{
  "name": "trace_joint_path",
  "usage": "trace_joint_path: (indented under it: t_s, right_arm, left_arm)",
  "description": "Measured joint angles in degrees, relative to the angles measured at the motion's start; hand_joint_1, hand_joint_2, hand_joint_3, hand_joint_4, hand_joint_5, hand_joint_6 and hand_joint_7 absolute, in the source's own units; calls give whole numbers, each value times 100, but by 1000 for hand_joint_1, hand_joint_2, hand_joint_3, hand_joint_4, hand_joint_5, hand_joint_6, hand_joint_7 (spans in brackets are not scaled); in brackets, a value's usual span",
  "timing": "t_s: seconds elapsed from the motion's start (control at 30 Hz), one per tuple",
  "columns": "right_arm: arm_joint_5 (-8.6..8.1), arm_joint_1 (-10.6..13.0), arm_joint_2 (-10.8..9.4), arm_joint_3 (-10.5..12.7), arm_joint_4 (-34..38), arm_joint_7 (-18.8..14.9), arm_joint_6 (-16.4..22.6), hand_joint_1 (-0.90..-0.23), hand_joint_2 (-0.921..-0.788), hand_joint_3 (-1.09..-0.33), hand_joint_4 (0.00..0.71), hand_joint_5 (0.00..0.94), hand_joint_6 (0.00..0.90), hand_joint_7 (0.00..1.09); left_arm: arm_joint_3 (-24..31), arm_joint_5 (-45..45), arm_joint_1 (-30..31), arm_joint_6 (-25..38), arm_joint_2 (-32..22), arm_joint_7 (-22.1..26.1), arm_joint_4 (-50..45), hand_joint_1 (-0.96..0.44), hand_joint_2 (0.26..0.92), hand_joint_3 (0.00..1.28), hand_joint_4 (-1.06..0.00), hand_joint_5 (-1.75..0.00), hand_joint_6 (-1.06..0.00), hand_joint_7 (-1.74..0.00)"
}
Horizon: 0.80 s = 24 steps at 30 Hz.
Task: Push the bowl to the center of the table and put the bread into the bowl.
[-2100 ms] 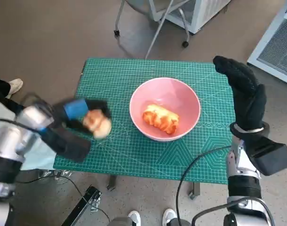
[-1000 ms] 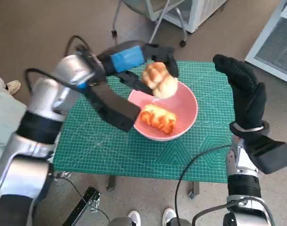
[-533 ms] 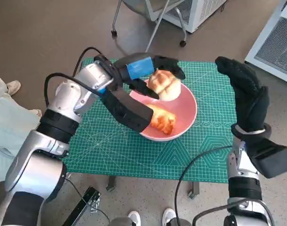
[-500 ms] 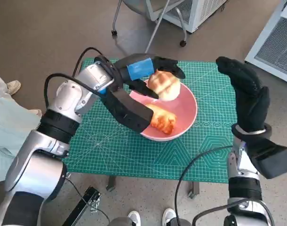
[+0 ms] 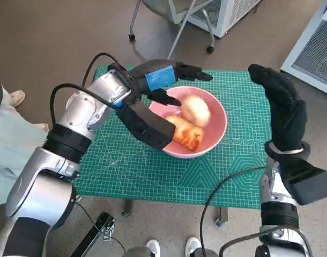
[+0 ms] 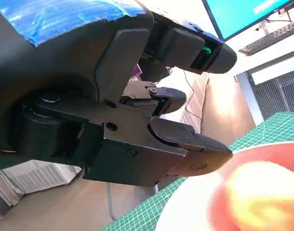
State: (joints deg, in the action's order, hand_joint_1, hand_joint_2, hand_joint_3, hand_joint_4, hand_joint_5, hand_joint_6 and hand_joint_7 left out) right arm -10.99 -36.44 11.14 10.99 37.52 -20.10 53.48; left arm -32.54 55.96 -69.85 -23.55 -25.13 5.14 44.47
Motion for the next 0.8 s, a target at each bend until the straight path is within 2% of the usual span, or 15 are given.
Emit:
trace_joint_path:
  t_s: [0.17, 0.37, 0.6, 0.8]
  right_arm:
    - [5, 0, 0, 0, 0, 38, 0, -568, -921, -796, 365, 0, 39, 748]
    - [6, 2, 0, -9, -32, 64, -11, -567, -921, -796, 366, 1, 39, 749]
    - [1, 2, 0, -10, -163, 86, -46, -567, -921, -796, 366, 1, 40, 750]
    - [7, 2, 0, -10, -318, 138, -146, -566, -921, -799, 368, 2, 41, 754]
  left_arm:
    - [4, -38, 0, 0, -11, 18, -4, -42, 920, 96, -257, 0, -505, -75]
    - [198, -426, 10, -118, -59, 154, -5, -53, 888, 44, -279, -11, -523, -66]
    - [1043, -1989, 243, -600, -71, 546, -21, 10, 878, 24, -358, -40, -555, -76]
    - [1965, -3372, 893, -937, 89, 444, -326, 38, 880, 20, -445, -77, -593, -106]
